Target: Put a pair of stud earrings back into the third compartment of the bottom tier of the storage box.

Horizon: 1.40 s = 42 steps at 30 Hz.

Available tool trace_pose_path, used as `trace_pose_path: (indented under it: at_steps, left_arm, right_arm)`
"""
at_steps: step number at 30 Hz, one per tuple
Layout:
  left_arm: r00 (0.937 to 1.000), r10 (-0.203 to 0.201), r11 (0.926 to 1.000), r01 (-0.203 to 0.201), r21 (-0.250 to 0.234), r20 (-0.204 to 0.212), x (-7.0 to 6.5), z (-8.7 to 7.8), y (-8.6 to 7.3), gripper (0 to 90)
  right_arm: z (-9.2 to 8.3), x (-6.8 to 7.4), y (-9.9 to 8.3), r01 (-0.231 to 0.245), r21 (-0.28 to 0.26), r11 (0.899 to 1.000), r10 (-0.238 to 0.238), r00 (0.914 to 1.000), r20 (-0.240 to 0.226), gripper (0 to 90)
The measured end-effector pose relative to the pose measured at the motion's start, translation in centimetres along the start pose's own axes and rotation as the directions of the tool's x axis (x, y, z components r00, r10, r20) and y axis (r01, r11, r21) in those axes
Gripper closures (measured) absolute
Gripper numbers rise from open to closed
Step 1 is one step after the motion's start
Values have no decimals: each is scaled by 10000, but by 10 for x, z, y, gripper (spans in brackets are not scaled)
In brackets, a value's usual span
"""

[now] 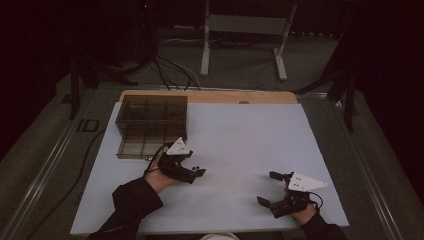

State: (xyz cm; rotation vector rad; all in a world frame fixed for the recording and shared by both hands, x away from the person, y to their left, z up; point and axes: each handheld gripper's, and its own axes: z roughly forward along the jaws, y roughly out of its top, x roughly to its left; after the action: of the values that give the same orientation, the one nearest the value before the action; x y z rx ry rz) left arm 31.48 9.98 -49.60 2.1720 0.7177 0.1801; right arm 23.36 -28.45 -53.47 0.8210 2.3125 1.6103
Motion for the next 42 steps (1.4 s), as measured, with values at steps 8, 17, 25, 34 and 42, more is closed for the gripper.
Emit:
trace_pose_path:
  at_steps: [8,17,25,34,42]
  left_arm:
    - [9989,-178,9998,181,72,-426,2,9,-6,381]
    - [9942,-393,9972,455,596,-1001,2,23,-7,554]
    - [9913,-577,9918,705,1068,-1184,6,31,-9,659]
    - [9916,-809,9861,943,1367,-1007,9,36,-11,699]
    - [9940,-723,9822,853,1671,-824,9,38,-12,710]
  right_arm:
    - [0,0,0,35,24,10000,-35,10000,-10,0]
    - [0,0,0,16,19,10000,-16,10000,-18,0]
    - [0,0,0,17,30,10000,-17,10000,-22,0]
    - [0,0,0,3,14,10000,-3,10000,-19,0]
    - [0,0,-1,16,37,10000,-16,10000,-23,0]
